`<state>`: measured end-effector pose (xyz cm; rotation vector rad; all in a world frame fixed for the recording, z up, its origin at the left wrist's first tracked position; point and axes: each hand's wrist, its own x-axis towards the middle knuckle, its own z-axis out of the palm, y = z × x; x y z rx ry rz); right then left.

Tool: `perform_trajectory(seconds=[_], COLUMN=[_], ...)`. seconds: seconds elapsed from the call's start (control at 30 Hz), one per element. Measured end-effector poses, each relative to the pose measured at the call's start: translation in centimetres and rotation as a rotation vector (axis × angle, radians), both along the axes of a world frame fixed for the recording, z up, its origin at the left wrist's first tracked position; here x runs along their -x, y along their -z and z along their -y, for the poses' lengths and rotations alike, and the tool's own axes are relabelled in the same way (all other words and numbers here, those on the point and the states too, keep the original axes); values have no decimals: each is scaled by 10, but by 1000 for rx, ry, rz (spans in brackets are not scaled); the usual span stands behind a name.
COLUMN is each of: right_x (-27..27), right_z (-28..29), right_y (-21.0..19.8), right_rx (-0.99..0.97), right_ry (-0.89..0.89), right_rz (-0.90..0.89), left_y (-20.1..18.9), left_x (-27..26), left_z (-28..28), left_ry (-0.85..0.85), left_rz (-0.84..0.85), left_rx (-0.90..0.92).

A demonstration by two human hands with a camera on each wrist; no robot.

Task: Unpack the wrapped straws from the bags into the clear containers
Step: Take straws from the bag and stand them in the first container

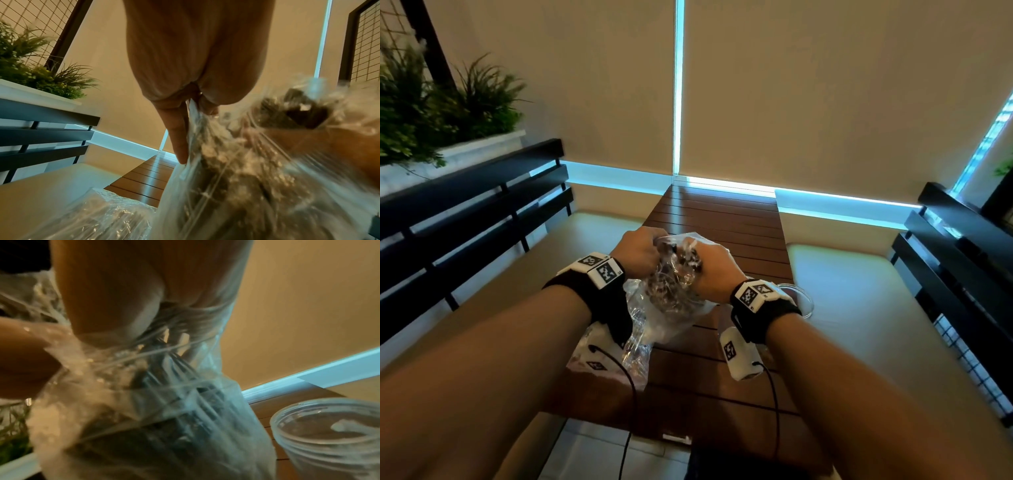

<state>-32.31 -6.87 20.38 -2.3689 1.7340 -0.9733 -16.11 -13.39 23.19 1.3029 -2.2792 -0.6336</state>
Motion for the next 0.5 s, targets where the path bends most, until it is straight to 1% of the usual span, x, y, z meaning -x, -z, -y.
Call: perform_trajectory(seconds=[0.07, 0.13, 0.23, 0.4, 0.5], right_x=[-5, -10, -12, -10, -2], right_z=[6, 12, 25, 41, 50], right_y=[-3, -9, -20, -46, -62], right_rx=[-19, 20, 102, 200, 281], right_ry=[71, 138, 214, 358, 411], right_rz=[84, 177, 367, 575, 704], left_y=[0, -1, -6, -13, -16], left_x=[1, 3, 8, 19, 29], left_z=[2, 4, 12, 44, 66], left_ry=[-19, -35, -41, -19, -10], left_rz=[-9, -29, -73, -70, -77], left_rx=[12, 24, 57, 70, 87])
